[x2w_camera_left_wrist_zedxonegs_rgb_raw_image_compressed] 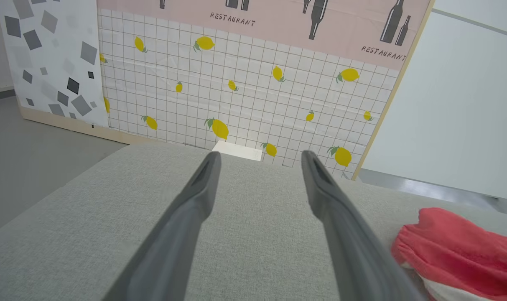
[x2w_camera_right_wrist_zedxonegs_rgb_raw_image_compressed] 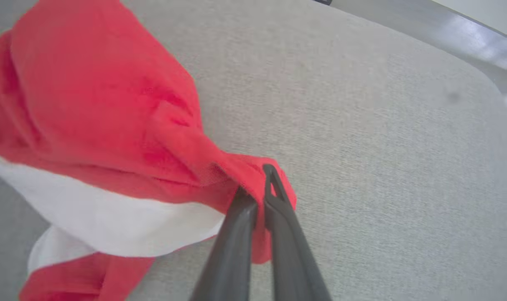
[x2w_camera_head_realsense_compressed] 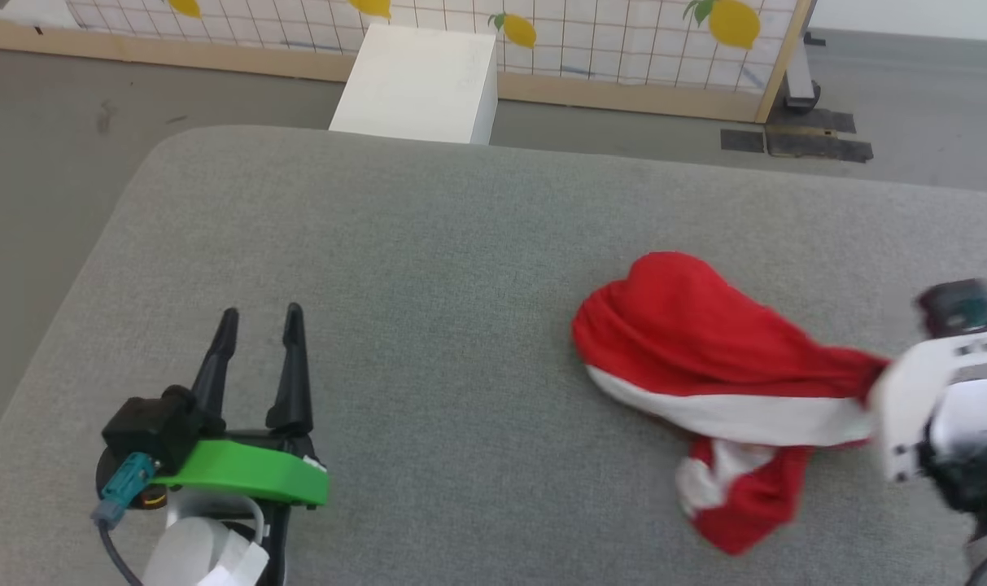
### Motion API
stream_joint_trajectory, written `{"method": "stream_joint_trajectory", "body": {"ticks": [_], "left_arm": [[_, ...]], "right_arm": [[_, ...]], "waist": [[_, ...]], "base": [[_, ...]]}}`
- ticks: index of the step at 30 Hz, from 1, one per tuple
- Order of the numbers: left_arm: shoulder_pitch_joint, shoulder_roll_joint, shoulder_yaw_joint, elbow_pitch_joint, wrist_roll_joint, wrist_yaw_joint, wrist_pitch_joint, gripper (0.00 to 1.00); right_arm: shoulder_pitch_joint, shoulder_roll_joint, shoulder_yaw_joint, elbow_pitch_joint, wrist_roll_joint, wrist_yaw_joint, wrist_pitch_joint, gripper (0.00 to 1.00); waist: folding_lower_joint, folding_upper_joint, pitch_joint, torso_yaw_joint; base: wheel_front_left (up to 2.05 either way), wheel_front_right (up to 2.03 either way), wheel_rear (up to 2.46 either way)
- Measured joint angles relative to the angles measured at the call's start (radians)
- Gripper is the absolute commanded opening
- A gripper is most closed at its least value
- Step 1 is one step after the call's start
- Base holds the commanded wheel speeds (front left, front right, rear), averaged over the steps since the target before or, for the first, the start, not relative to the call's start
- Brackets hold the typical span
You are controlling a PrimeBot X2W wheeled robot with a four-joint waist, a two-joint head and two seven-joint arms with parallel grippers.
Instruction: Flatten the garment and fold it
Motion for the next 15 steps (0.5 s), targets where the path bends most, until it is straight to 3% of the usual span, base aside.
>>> {"method": "stream_joint_trajectory", "body": {"ticks": [10, 11, 15], "left_arm": [[-0.042, -0.011, -0.023, 0.045, 0.002, -0.034, 0.000, 1.00], [-0.044, -0.012, -0.024, 0.052, 0.002, -0.035, 0.000, 1.00], [-0.044, -0.015, -0.024, 0.071, 0.002, -0.039, 0.000, 1.00]], "right_arm": [[-0.064, -0.025, -0.195, 0.213, -0.127, 0.000, -0.071, 0.03], [-0.065, -0.016, -0.207, 0.229, -0.129, 0.000, -0.078, 0.98], [-0.078, 0.029, -0.234, 0.236, -0.113, 0.000, -0.157, 1.00]], "waist": [[0.0000, 0.0000, 0.058, 0.023], [0.0000, 0.0000, 0.061, 0.027], [0.0000, 0.0000, 0.058, 0.026]], "base": [[0.00, 0.00, 0.00], [0.00, 0.00, 0.00], [0.00, 0.00, 0.00]]}}
